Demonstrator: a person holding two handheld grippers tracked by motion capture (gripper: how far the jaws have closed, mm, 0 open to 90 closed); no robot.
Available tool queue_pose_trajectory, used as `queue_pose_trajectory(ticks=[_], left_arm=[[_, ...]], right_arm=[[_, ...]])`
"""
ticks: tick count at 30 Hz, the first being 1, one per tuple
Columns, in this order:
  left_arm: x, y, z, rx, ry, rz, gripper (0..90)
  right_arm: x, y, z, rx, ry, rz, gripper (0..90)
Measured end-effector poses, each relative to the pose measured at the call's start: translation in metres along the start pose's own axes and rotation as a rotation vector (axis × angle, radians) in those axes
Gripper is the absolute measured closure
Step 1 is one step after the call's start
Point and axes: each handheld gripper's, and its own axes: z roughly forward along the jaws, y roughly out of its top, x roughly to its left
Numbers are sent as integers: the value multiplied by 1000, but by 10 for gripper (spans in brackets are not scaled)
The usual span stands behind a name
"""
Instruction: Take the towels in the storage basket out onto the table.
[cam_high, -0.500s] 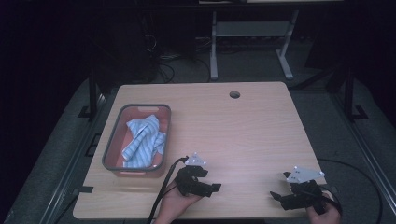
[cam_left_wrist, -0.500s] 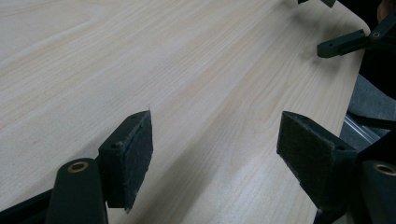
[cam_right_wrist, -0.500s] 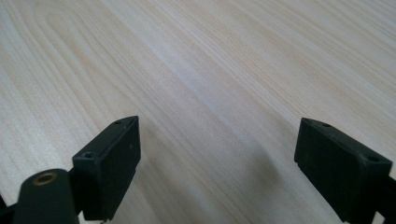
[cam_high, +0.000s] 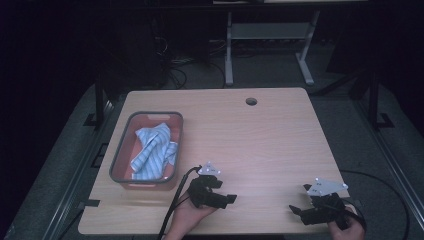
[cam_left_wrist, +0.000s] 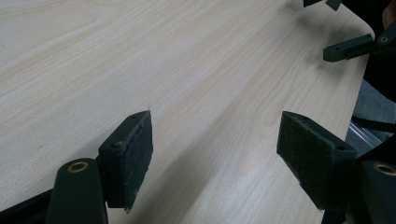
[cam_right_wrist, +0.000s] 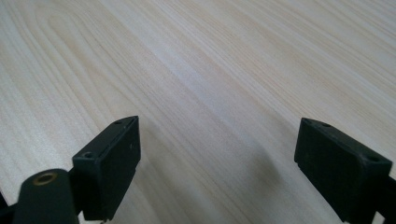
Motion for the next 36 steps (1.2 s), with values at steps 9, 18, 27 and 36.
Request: queue_pose_trajectory(ticks=[9,18,27,36], left_arm=[[-2,-1,-6,-10,-3,4,257],[-8,4,-14,-10,13,41,256],[-8,23,-20,-25,9,48,252],[4,40,-21,2,4,31,248]], right_arm=[[0,1,1,-3,7,-11,138],[1,0,1,1,16,7,138],[1,2,1,-4,7,7,138],[0,2,0,-6,0,7,138]])
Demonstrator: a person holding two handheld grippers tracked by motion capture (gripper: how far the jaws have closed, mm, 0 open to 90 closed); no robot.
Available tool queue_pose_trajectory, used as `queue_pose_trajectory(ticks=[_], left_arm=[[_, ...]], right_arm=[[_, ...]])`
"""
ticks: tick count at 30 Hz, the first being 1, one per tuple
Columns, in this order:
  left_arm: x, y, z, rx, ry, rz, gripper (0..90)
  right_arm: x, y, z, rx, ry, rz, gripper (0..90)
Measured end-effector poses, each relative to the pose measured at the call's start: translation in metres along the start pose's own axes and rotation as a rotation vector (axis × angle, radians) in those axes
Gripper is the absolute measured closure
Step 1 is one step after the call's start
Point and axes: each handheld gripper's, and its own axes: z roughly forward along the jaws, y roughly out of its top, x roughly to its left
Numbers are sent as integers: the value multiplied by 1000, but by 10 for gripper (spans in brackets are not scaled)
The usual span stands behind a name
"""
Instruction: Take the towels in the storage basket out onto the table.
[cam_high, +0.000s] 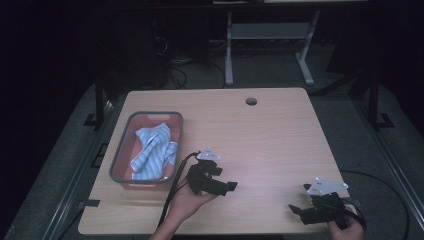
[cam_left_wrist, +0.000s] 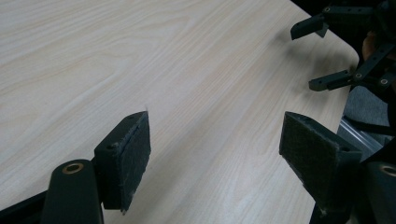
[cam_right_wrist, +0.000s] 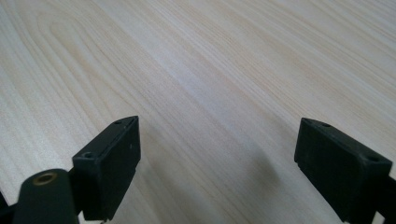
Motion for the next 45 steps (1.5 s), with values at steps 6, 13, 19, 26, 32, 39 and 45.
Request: queue_pose_trajectory(ticks=[6,13,19,26,32,39,45], left_arm=[[8,8,-2,21,5,0,240],[13,22,-8,32,10,14,225],[18,32,-13,41,15,13,224],[27,41,-24,31,15,1,226],[36,46,-35,30,24,-8,226],[49,52,-54,19,50,-27,237],[66,50,-73,-2,83,-62,237]], right_arm=[[0,1,0,-4,-2,1,139],[0,1,0,-12,2,-12,138],[0,1,-1,-9,-5,-5,139],[1,2,-2,-8,0,-5,139],[0,2,-1,-12,4,-11,139],[0,1,-2,-12,4,-3,139],[1,2,-2,-11,4,-12,138]])
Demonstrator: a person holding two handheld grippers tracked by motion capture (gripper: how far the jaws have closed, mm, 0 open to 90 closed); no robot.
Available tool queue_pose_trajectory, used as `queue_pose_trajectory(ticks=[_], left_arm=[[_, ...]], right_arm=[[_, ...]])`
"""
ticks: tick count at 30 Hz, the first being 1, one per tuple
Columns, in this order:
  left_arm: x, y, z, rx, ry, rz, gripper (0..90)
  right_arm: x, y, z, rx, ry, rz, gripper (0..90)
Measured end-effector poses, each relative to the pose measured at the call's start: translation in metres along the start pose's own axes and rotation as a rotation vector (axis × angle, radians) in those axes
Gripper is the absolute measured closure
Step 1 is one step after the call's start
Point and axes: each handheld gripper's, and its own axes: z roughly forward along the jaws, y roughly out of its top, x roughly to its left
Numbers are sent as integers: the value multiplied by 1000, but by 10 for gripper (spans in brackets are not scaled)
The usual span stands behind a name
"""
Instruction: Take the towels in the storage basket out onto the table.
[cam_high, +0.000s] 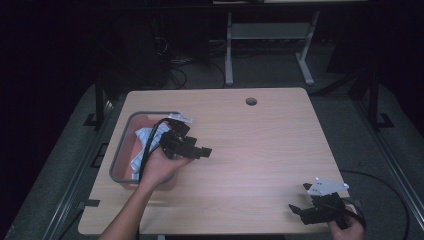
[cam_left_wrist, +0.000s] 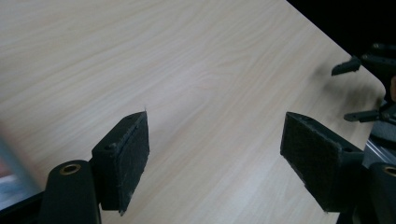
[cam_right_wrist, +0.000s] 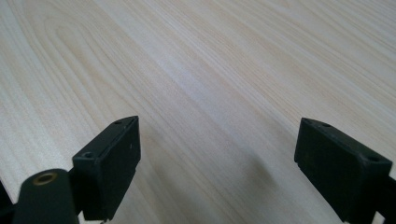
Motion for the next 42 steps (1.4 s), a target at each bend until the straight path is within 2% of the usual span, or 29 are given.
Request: queue_pose_trajectory(ticks=[6,7,9,10,11,15,16,28,29,32,33,34,37,39,40,41,42], left_arm=[[15,-2,-12,-17,6,-40,236],[18,-3,-16,-26,22,-46,236],[21,-3,-19,-22,25,-46,236],[23,-4,-22,-32,31,-56,238],[25,-5,-24,-28,34,-59,238],[32,-8,-30,-30,50,-70,238],[36,-10,-33,-40,55,-86,238],[56,-18,-47,-36,107,-108,239],[58,-19,-48,-45,106,-119,239],[66,-23,-51,-38,126,-136,239],[69,-25,-52,-38,130,-145,239],[74,-29,-53,-40,153,-164,238],[85,-36,-55,-29,173,-194,239],[87,-38,-55,-21,178,-206,239],[92,-40,-55,-20,204,-220,239],[92,-40,-55,-20,204,-220,238],[97,-42,-55,-23,212,-243,238]], right_arm=[[1,0,1,0,1,-3,138],[-2,0,1,7,-5,-34,138],[-2,0,0,8,-6,-35,138],[-2,0,0,7,-5,-32,139],[0,0,1,1,4,-2,138],[1,1,1,1,5,-1,139],[1,1,1,4,5,-5,139],[3,1,1,4,0,-14,138],[1,1,0,7,-5,-34,138],[2,1,0,3,-4,-27,139],[1,1,0,1,-9,-56,139],[1,1,0,4,-7,-54,139],[3,2,1,1,-1,-31,139],[3,2,1,5,-3,-43,139],[4,3,1,11,1,-39,138],[4,3,1,11,1,-39,138],[3,3,2,8,2,-52,139]])
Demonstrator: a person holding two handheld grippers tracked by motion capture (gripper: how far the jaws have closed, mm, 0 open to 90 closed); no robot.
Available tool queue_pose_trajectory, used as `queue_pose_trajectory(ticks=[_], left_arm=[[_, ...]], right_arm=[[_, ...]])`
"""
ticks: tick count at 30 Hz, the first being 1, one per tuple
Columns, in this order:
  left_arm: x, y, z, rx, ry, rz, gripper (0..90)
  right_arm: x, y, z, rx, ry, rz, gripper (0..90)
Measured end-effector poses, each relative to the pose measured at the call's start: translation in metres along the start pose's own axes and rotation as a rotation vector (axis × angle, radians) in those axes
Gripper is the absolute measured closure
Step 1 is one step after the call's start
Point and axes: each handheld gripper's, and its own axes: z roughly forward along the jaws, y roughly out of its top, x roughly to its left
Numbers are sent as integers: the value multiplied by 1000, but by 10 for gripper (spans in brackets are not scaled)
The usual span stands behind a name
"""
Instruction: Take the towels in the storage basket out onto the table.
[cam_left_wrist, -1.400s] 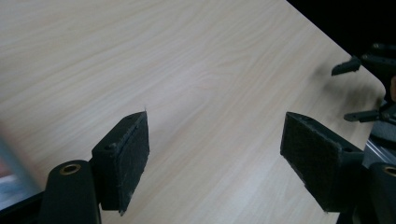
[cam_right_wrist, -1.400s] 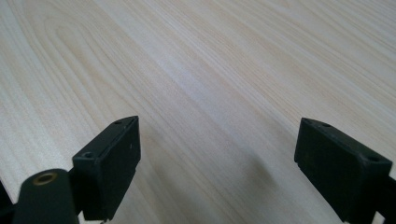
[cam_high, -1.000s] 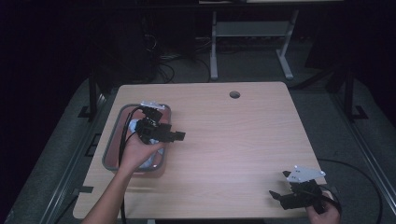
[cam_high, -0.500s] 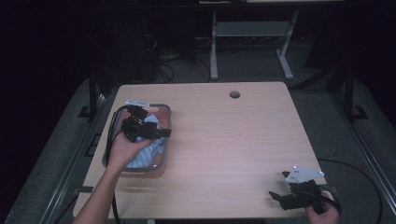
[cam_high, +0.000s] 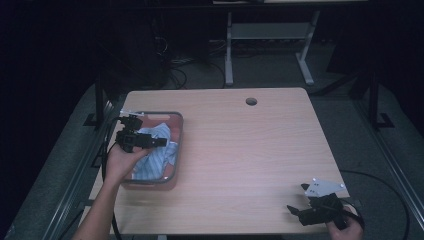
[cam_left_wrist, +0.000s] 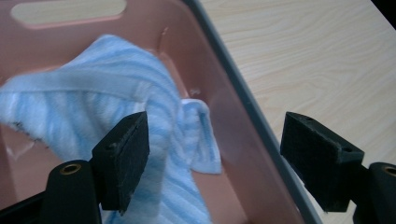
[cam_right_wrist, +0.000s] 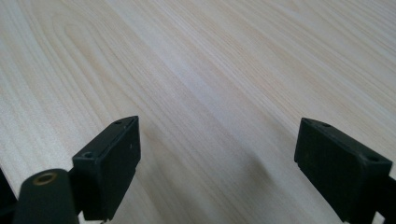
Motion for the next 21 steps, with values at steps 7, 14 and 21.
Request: queue_pose_trajectory(ticks=[7,14,21], left_arm=[[7,0,7,33,62,-21,240],[14,-3,17,78,103,-47,240],[16,-5,35,173,191,-50,276]], right_arm=[[1,0,0,0,1,8,138],[2,1,-1,2,1,3,139],[3,1,0,1,3,-5,139]])
